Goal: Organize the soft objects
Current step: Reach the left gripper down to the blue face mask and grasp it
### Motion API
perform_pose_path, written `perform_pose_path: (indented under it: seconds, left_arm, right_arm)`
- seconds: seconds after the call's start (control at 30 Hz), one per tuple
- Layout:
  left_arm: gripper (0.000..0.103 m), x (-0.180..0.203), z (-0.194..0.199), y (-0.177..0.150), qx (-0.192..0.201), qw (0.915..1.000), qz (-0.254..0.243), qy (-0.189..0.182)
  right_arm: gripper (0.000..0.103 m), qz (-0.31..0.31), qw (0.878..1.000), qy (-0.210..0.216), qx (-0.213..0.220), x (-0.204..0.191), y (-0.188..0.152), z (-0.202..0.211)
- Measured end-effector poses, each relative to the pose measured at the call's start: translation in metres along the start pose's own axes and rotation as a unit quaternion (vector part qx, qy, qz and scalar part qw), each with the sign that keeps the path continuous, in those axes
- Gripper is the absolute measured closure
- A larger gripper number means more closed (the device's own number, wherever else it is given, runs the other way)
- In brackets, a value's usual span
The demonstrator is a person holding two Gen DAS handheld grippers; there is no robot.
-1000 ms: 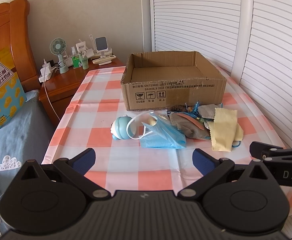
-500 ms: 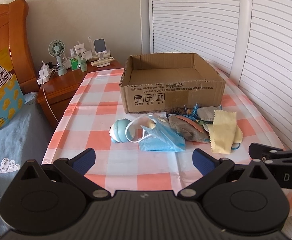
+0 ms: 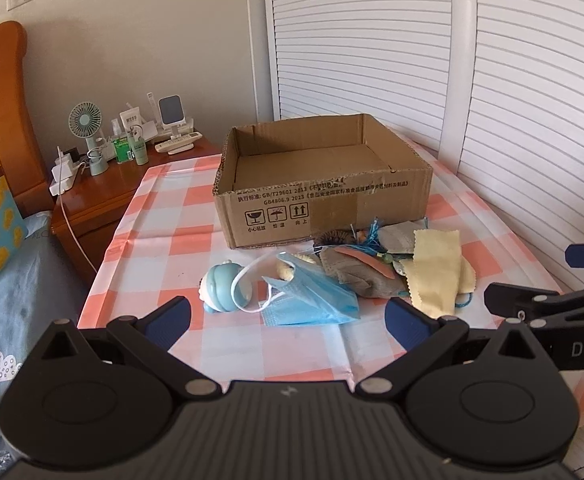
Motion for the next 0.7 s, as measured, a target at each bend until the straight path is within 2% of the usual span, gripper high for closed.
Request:
perform_pose_path:
  seconds: [0.3,0.53,0.7]
  left_arm:
    - [0.001,0.007,-0.014,0.000,0.006,0.9989,-0.045,-0.007]
    - [0.001,0.016,-0.027,-0.001,0.003,0.9965,-0.078,-0.028]
    - [0.001,0.015,-0.038,-0.001,-0.006,0.9961,-0.081,-0.032]
  right_arm:
    - [0.000,-0.001,1.000,-0.002,-0.021,0.013,-0.003,-0.024]
    - [0.000,-0.007,0.999,-0.004,-0.037,0.022,-0.006,-0.041]
    - [0.000,-0.007,0.999,0.001,-0.051,0.026,-0.007,-0.057]
Point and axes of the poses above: each gripper's, at about its wrist camera, not at the fingertips, and z roughly against the way its jaws point, x to its right, y to its top, the point moved 3 cm from there along -z, roughly the way its jaws point, and after that the axes turned 10 degrees about -x, right-handed, at the moved point
